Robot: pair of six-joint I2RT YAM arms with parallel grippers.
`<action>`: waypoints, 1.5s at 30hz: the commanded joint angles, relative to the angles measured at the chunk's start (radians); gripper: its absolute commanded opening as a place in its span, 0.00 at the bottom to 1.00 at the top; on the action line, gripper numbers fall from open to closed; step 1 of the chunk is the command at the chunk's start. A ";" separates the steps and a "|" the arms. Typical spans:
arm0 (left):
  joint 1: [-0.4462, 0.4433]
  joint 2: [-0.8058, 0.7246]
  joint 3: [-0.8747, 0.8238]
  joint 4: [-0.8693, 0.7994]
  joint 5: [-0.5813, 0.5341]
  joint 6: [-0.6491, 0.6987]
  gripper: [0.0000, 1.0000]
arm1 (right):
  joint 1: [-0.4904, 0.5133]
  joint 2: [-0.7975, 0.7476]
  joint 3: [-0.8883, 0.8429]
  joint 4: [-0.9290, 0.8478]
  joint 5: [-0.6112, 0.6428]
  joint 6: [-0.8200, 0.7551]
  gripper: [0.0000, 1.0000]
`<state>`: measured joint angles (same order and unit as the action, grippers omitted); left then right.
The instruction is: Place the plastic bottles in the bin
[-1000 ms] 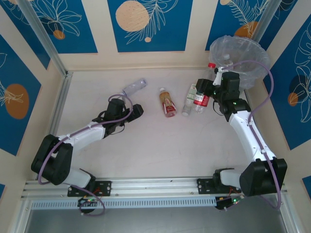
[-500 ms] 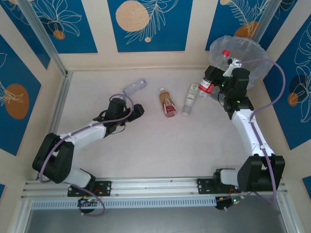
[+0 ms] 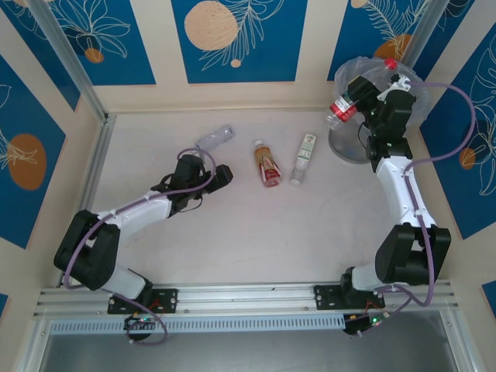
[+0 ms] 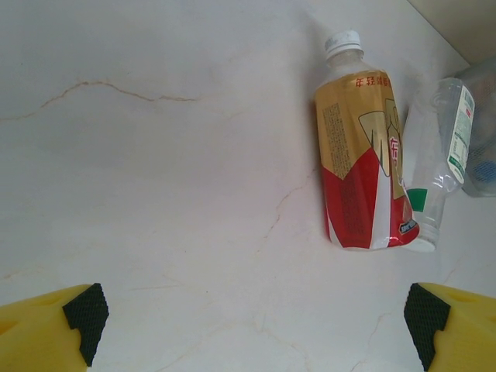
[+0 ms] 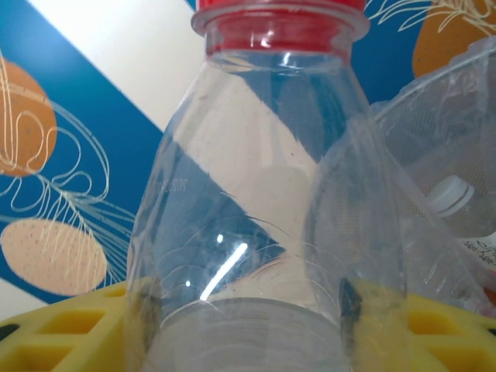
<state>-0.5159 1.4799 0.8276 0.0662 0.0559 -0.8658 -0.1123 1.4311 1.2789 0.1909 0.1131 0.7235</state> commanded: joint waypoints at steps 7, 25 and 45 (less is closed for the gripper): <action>-0.024 0.038 0.055 -0.017 -0.002 -0.019 0.99 | -0.024 0.101 0.107 0.123 0.102 0.176 0.61; -0.039 0.178 0.154 -0.024 0.029 -0.017 1.00 | -0.056 0.343 0.293 0.257 0.325 0.265 0.63; -0.040 0.335 0.270 -0.071 0.070 -0.015 0.99 | 0.000 0.568 0.275 0.735 0.545 -0.041 0.64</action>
<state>-0.5465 1.7859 1.0557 0.0154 0.1024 -0.8810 -0.1116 1.9800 1.5528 0.7998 0.5995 0.7223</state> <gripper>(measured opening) 0.995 0.639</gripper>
